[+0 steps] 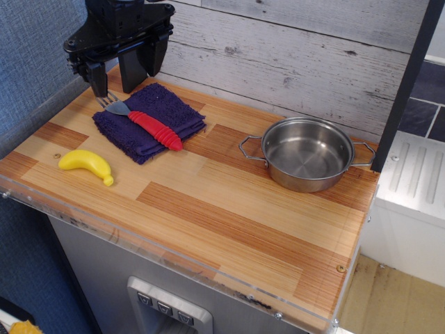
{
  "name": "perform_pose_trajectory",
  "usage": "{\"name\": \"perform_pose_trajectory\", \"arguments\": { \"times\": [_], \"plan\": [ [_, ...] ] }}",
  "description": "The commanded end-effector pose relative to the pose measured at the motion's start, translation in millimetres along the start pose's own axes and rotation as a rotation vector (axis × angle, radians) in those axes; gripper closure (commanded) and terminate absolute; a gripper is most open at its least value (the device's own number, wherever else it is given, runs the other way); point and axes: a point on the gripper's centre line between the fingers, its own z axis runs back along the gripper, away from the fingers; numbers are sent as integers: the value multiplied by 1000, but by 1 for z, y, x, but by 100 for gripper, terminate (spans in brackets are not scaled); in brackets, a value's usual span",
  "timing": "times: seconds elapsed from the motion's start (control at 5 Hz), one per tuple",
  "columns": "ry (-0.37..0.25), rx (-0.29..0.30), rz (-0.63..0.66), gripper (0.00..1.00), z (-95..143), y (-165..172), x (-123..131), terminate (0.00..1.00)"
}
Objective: Move the fork to the front middle of the table.
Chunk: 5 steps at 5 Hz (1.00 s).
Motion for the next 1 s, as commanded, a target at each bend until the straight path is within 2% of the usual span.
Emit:
{"name": "perform_pose_trajectory", "arguments": {
  "times": [0.0,0.4,0.8],
  "plan": [
    [0,0,0,0,0,0,0,0],
    [17,42,50,0,-36,-5,4,0],
    [11,40,21,0,-60,-37,4,0]
  ]
}}
